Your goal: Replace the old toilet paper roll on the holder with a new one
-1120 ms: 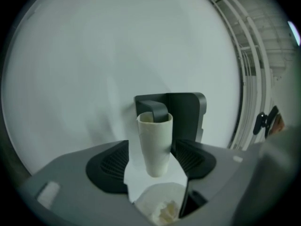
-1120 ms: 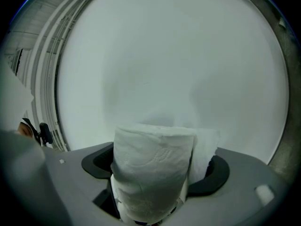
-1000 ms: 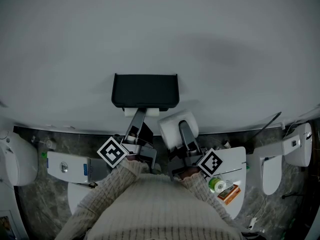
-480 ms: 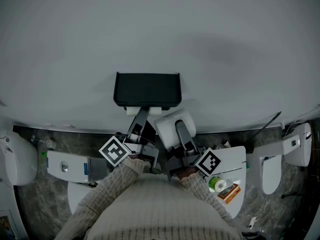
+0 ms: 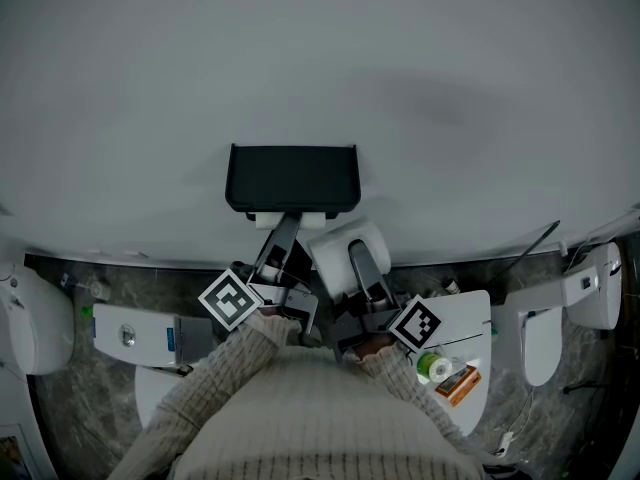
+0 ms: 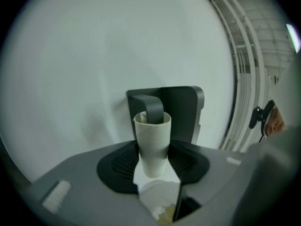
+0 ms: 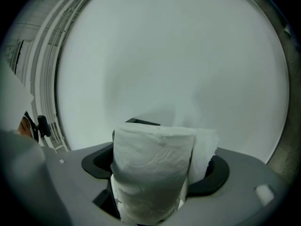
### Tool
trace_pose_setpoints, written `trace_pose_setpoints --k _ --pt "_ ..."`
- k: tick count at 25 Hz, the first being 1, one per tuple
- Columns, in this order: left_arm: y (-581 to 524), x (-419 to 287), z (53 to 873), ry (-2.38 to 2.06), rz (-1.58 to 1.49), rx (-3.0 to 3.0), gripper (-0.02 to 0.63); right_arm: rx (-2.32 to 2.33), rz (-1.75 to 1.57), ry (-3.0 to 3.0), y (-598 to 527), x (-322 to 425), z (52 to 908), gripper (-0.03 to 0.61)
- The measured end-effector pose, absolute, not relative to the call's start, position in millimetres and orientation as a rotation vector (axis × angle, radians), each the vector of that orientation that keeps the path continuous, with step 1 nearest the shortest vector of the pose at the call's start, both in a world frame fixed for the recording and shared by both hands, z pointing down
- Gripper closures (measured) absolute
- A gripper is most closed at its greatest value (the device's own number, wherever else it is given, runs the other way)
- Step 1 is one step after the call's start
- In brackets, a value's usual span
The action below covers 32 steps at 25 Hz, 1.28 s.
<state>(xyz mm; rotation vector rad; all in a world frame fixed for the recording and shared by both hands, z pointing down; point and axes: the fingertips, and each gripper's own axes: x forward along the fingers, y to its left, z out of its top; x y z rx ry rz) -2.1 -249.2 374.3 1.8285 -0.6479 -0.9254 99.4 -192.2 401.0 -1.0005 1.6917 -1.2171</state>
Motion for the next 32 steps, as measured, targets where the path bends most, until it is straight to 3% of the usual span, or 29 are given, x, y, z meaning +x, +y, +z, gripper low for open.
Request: trace_pose_setpoints --k 32 --pt "-231.0 101.0 378.2 -0.382 -0.737 1.842 0.434 -1.233 -1.033 1.489 -146.9 183.0 402.3 0.140"
